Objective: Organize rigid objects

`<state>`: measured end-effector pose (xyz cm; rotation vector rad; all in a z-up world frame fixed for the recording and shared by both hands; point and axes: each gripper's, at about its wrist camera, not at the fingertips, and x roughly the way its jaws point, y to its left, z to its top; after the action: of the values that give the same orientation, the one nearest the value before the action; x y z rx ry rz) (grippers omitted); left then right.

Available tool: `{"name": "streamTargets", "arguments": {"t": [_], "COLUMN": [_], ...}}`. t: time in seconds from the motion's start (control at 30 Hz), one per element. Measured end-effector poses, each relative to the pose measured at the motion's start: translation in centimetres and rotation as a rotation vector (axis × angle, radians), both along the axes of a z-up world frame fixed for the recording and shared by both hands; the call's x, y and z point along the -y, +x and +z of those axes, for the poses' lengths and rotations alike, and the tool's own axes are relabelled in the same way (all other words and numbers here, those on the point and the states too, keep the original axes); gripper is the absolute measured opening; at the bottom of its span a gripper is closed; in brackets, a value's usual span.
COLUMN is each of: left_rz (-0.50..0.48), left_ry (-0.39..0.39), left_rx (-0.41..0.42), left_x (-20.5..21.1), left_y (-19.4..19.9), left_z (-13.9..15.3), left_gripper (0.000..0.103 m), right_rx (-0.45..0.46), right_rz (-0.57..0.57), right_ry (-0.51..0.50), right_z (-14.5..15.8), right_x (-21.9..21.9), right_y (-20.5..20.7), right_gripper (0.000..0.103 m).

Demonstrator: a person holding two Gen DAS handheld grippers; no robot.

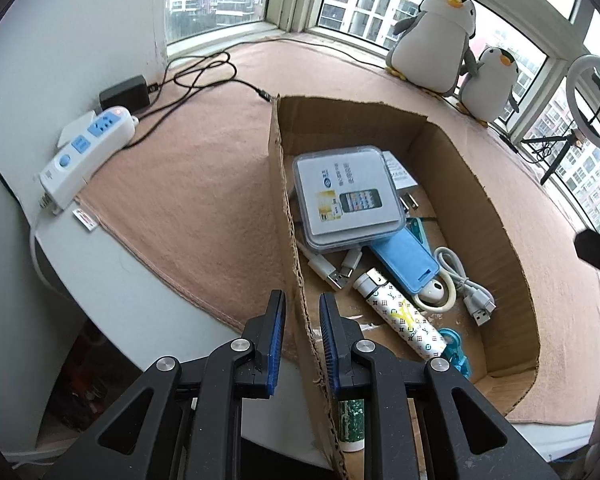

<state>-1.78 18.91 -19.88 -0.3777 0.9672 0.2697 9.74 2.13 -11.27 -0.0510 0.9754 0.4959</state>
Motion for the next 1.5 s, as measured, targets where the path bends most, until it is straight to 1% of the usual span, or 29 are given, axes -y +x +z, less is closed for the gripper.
{"name": "streamTargets", "arguments": {"t": [0.2,0.43,0.5,0.6,0.67,0.73,0.83,1.0,1.33,1.4,1.47,1.5], "left_rz": [-0.006,-0.022,-0.013,0.011,0.031,0.040,0.037,-0.001,-0.121,-0.143,-0.165,-0.175], "left_ry": [0.020,0.072,0.081,0.127,0.119,0.131,0.135,0.135,0.133,0.134,0.133,0.133], "left_rx": [0.013,0.014,0.017,0.018,0.033,0.049,0.073,0.115,0.223,0.237,0.252,0.259], "left_x": [0.6,2.1,2.0,1.5,0.7,0.3,0.3,1.7,7.0,7.9,8.9,9.3], "left_y": [-0.6,-0.9,-1.0,-1.3,-1.7,-2.0,-2.4,-2.4,-1.3,-1.1,-0.9,-0.9], "left_z": [1.3,2.4,2.6,3.0,3.8,4.7,6.0,7.8,11.8,12.4,13.0,13.2], "left_gripper": [0.020,0.021,0.021,0.021,0.021,0.021,0.022,0.022,0.023,0.024,0.028,0.029], "right_rx": [-0.004,0.002,0.003,0.001,0.010,0.016,0.024,0.055,0.179,0.202,0.223,0.231], "right_rz": [-0.080,-0.146,-0.162,-0.176,-0.191,-0.205,-0.227,-0.255,-0.334,-0.349,-0.361,-0.367], "right_ry": [-0.001,-0.007,-0.007,0.000,0.000,0.003,0.015,0.004,-0.027,-0.031,-0.034,-0.037], "right_z": [-0.3,-0.5,-0.5,-0.5,-0.3,-0.1,0.3,1.0,4.1,4.7,5.2,5.4], "right_x": [3.6,6.6,7.2,8.2,8.8,9.2,10.0,10.5,12.1,12.4,12.8,12.9], "right_y": [-0.8,-1.8,-2.1,-2.6,-2.9,-3.1,-3.3,-3.8,-5.8,-6.3,-6.9,-7.1], "right_gripper": [0.074,0.074,0.074,0.074,0.074,0.074,0.074,0.074,0.075,0.079,0.079,0.079]}}
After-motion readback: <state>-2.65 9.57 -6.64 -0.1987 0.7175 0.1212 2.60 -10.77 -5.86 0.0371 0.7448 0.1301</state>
